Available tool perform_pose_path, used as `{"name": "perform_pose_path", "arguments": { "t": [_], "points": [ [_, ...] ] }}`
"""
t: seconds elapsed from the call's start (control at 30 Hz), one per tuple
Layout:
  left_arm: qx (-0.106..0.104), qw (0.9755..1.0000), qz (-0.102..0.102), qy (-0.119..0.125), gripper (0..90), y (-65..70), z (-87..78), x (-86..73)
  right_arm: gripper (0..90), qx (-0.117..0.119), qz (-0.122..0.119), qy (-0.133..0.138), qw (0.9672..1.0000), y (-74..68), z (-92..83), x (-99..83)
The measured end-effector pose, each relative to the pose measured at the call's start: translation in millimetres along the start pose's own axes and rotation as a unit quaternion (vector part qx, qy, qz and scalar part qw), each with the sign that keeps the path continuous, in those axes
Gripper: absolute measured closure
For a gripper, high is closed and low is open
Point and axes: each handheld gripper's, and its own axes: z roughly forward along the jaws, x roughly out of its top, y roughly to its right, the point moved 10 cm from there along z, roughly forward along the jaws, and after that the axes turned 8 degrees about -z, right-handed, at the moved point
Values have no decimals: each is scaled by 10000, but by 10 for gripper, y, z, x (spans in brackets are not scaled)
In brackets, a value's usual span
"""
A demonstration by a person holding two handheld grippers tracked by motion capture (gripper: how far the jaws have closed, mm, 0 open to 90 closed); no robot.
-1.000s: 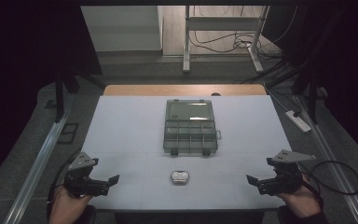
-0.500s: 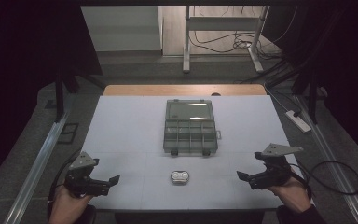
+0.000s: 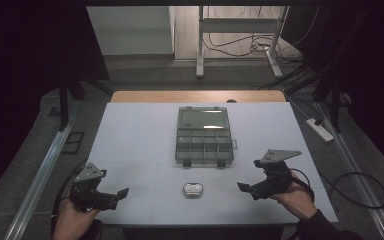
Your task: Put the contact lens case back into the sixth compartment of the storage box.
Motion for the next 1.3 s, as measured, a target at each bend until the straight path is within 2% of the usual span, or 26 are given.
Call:
{"name": "perform_pose_path", "arguments": {
  "t": [0.17, 0.53, 1.0, 1.3],
  "points": [
    [7, 10000, -4, -19, 0, -3, 4, -1, 0, 123, -93, -126, 9998, -35, 83, 18],
    [9, 10000, -4, -36, 0, -4, 10, -2, 0, 314, -418, -173, 9985, -153, 306, 173],
    [1, 10000, -2, -51, 0, -3, 13, -3, 0, 432, -591, -369, 9966, -267, 554, 263],
    [-9, 10000, -8, -51, 0, -6, 11, -4, 0, 468, -788, -697, 9933, -375, 729, 273]
  ]
}}
